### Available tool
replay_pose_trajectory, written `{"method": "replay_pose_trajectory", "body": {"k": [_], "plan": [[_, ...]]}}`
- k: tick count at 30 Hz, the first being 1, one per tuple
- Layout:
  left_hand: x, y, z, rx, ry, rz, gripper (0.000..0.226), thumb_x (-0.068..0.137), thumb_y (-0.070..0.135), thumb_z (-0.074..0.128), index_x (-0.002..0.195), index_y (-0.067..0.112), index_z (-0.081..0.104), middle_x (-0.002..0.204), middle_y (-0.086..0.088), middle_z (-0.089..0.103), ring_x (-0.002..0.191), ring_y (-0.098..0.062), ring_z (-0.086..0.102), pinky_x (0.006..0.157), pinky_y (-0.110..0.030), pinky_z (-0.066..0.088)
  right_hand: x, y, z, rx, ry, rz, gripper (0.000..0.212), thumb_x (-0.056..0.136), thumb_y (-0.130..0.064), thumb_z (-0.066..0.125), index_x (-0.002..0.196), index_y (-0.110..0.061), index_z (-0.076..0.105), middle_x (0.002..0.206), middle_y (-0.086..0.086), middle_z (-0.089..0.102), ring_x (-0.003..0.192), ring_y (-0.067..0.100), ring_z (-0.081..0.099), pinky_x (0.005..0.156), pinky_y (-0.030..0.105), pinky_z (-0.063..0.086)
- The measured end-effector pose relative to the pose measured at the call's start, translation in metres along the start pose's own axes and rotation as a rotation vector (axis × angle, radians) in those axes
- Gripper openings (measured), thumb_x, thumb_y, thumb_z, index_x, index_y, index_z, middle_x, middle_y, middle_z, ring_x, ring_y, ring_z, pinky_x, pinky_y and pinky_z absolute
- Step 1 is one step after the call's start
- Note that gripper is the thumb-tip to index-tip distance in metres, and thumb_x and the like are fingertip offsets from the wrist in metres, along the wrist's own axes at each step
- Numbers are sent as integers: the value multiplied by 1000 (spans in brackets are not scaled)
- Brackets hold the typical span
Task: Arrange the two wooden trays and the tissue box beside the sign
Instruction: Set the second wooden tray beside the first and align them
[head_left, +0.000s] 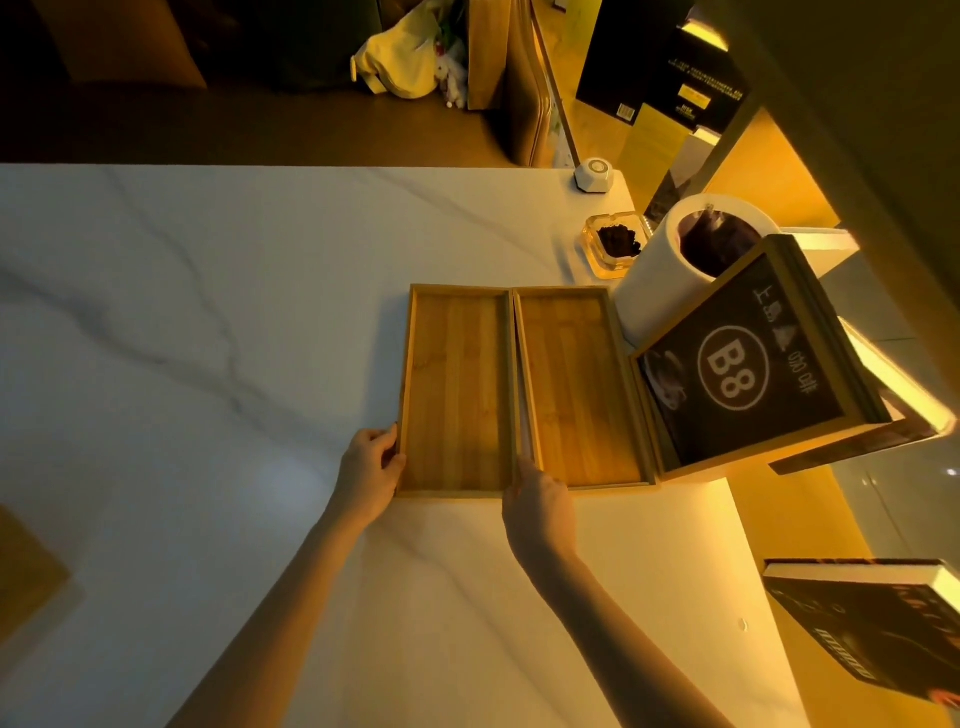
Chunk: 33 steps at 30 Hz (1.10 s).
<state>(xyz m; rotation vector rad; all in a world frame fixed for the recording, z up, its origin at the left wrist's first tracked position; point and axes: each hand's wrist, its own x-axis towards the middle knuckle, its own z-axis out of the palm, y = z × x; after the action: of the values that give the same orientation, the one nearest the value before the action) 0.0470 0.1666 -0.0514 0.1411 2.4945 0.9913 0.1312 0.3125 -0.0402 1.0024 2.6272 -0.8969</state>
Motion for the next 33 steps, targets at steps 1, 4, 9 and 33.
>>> {"method": "replay_pose_trajectory", "body": {"k": [1, 4, 9, 33], "plan": [[0, -1, 1, 9, 5, 5, 42, 90, 7, 46, 130, 1, 39, 125, -25, 46, 113, -35, 50, 95, -31, 40, -2, -1, 1, 3, -2, -8, 30, 94, -15, 45, 123, -12, 50, 102, 8, 66, 81, 21, 65, 71, 33, 59], [1, -4, 5, 39, 10, 18, 43, 90, 8, 45, 132, 2, 36, 126, -24, 45, 112, -34, 50, 93, -29, 40, -8, -1, 2, 16, -29, -46, 29, 93, -14, 46, 122, -10, 49, 111, 8, 63, 91, 21, 63, 78, 30, 54], [-11, -8, 12, 86, 77, 98, 47, 91, 13, 45, 135, 3, 32, 131, -24, 40, 112, -32, 51, 94, -30, 42, -17, 7, -4, 15, -35, -153, 34, 93, -16, 47, 126, -9, 46, 128, 7, 55, 113, 22, 54, 93, 31, 48], [-67, -43, 62, 406, 23, 265, 72, 83, 61, 1, 141, 19, 6, 152, -12, 4, 138, -33, 24, 108, -43, 26, -33, 71, 4, -402, -100, -407, 64, 95, -37, 33, 143, -21, -7, 142, -1, -24, 136, 25, -22, 107, 38, -17]]}}
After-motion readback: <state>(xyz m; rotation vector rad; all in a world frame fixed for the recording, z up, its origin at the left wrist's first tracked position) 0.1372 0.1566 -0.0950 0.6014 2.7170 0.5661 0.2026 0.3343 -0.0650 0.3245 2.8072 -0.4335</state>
